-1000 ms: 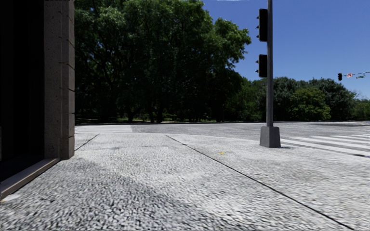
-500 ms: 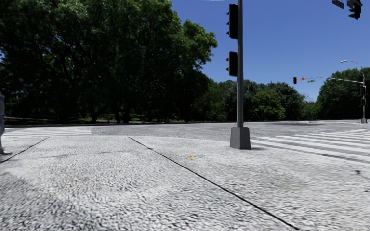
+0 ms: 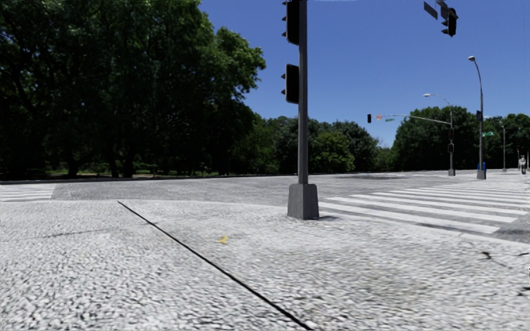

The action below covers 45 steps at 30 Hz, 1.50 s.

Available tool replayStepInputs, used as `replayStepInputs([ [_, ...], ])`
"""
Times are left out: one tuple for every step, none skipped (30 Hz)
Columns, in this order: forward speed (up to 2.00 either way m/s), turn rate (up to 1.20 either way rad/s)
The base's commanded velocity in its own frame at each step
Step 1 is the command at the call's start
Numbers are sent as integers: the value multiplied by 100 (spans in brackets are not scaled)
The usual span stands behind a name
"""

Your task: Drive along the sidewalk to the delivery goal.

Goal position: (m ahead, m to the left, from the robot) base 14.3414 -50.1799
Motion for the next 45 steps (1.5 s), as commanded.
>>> replayStepInputs([
  [128,-46],
  [128,-46],
  [128,-46],
  [128,-46],
  [128,-46],
  [128,-46],
  [128,-46],
  [128,-46],
  [128,-46],
  [128,-46],
  [128,-46],
  [128,-46],
  [128,-46],
  [128,-46],
  [128,-46],
  [128,-46],
  [128,-46],
  [128,-46],
  [128,-46],
  [128,-46],
  [128,-46],
  [128,-46],
  [128,-46],
  [128,-46],
  [128,-46],
  [128,-46],
  [128,-46],
  [128,-46],
  [128,-46],
  [128,-46],
  [128,-46],
  [128,-46],
  [128,-46],
  [128,-46],
  [130,-46],
  [130,-46],
  [132,-46],
  [138,-33],
  [146,0],
  [153,0],
  [153,0],
  [155,0],
  [155,0],
  [155,0],
  [155,0],
])
